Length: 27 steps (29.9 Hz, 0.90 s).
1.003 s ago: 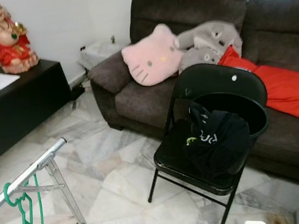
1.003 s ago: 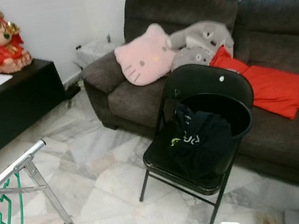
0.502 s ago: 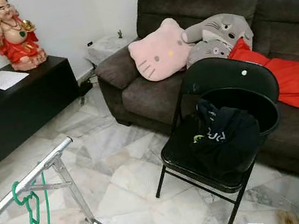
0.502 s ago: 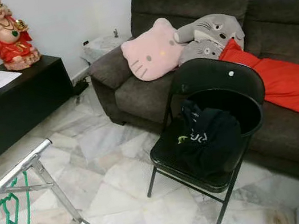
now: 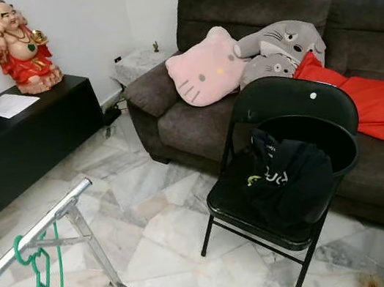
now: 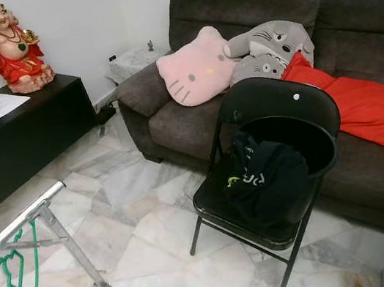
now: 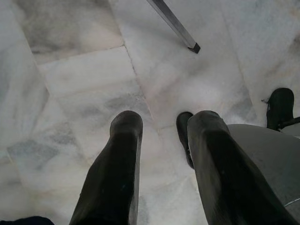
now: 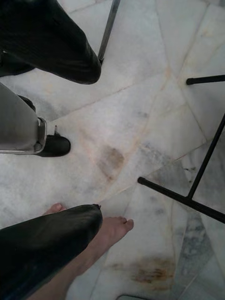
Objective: Hang hanger
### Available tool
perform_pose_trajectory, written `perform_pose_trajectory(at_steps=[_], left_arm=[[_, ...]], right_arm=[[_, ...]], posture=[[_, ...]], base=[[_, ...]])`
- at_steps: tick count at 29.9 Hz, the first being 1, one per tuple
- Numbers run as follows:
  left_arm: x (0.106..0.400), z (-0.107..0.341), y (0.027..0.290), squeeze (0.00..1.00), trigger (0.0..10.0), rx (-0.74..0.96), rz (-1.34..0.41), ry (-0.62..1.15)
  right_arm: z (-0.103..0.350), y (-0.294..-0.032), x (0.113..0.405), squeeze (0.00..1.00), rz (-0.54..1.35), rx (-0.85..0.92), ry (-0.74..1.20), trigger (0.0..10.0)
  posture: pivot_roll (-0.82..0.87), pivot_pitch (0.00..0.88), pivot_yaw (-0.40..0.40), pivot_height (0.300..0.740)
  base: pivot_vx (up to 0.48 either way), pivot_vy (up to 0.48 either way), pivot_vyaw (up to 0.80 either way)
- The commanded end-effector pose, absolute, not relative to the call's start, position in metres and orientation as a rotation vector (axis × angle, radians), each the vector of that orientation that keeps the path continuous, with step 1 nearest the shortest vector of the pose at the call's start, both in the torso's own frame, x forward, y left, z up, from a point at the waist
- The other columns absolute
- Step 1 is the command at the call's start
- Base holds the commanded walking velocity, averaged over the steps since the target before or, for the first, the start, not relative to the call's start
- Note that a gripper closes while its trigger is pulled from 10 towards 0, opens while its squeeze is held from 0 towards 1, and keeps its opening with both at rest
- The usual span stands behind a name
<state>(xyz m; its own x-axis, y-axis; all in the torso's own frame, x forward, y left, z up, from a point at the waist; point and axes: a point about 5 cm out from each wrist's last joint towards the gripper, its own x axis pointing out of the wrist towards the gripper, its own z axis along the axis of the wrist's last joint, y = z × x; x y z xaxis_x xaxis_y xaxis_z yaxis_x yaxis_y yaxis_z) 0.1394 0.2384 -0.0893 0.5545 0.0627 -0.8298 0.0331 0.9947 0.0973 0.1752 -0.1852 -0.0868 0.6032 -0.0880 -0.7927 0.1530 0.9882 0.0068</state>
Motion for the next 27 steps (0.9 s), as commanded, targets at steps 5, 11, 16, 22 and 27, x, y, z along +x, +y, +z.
perform_pose_trajectory(at_steps=[5,11,16,22,27], left_arm=[[0.139,-0.088,0.245,0.00,10.0,0.111,0.021,0.986],[0.140,-0.087,0.245,0.00,10.0,0.111,0.021,0.987],[0.141,-0.087,0.245,0.00,10.0,0.108,0.023,0.991],[0.140,-0.088,0.243,0.00,10.0,0.109,0.012,0.998],[0.139,-0.089,0.243,0.00,10.0,0.109,0.008,1.002]], right_arm=[[-0.088,-0.185,0.173,0.00,-0.148,0.084,0.923,10.0],[-0.088,-0.186,0.173,0.00,-0.148,0.079,0.922,10.0],[-0.088,-0.187,0.172,0.00,-0.150,0.077,0.922,10.0],[-0.086,-0.189,0.176,0.00,-0.183,0.094,0.896,10.0],[-0.078,-0.197,0.188,0.00,-0.265,0.143,0.815,10.0]], posture=[[0.03,0.029,-0.006,0.740],[0.03,0.033,-0.008,0.740],[0.03,0.034,-0.008,0.740],[0.03,0.036,-0.013,0.740],[0.02,0.040,-0.021,0.740]], base=[[0.253,0.000,-0.47],[0.254,0.000,0.00],[0.050,0.000,0.00],[0.000,0.000,0.00],[0.000,0.000,0.00]])
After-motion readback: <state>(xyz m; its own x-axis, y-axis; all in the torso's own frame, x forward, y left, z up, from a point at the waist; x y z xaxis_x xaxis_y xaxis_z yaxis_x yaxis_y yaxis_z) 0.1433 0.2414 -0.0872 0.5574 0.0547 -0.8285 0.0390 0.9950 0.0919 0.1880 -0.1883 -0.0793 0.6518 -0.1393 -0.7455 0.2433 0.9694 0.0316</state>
